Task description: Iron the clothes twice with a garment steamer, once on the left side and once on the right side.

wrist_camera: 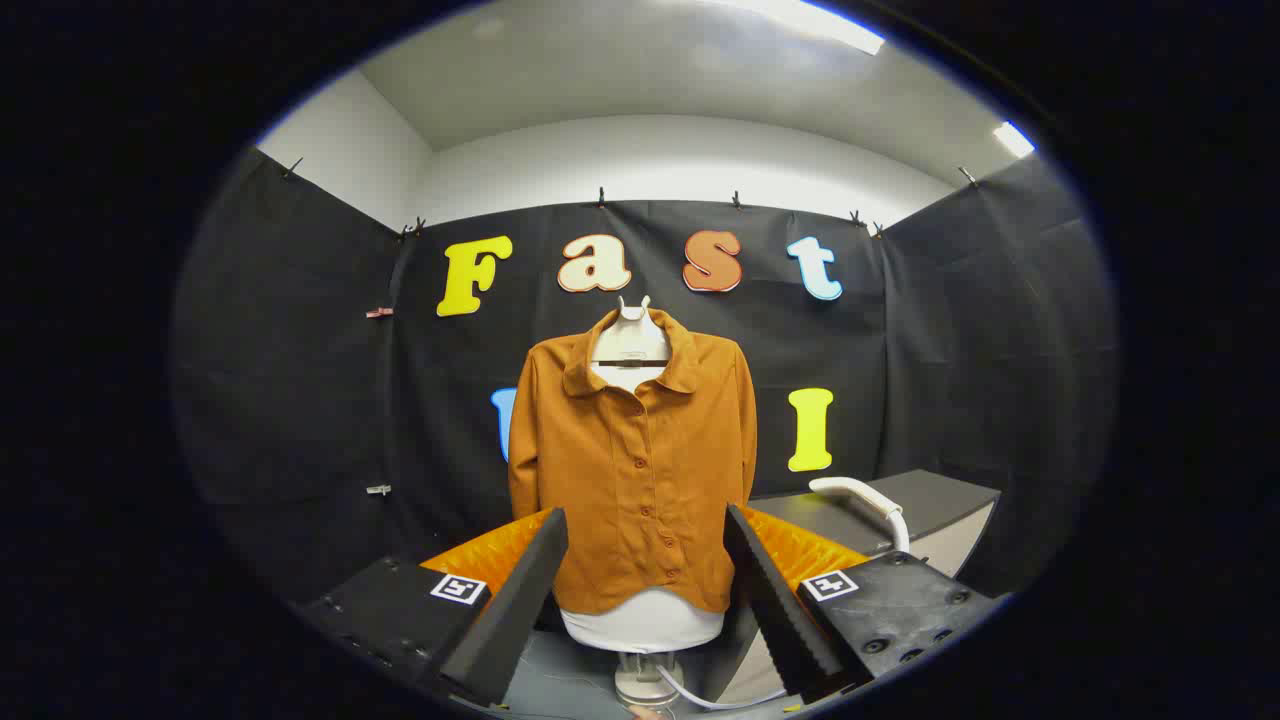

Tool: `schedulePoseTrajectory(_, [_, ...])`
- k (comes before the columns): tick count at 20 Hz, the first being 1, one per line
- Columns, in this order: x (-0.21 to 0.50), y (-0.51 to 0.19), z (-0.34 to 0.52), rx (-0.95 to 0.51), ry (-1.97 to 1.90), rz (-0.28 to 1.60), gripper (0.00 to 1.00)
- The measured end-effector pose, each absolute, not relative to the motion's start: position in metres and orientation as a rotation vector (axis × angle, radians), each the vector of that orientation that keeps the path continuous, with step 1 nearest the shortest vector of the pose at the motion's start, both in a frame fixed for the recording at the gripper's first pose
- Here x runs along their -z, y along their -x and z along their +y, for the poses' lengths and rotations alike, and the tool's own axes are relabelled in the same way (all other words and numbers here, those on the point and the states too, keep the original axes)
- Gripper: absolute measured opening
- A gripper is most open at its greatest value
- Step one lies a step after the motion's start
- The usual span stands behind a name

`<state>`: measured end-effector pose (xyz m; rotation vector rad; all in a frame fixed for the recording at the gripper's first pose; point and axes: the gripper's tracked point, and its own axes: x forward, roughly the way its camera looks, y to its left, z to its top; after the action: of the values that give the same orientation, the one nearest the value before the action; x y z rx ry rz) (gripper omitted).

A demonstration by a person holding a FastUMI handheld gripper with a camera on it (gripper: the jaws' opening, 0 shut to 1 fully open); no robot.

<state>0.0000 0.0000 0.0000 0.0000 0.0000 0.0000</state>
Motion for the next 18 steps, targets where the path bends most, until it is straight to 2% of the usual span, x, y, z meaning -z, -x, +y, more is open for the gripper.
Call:
schedulePoseTrajectory(10, [-0.006, -0.002, -0.007, 0.034, -0.001, -0.010, 0.98])
schedulePoseTrajectory(18, [-0.006, -0.010, -0.002, 0.006, -0.002, -0.007, 0.98])
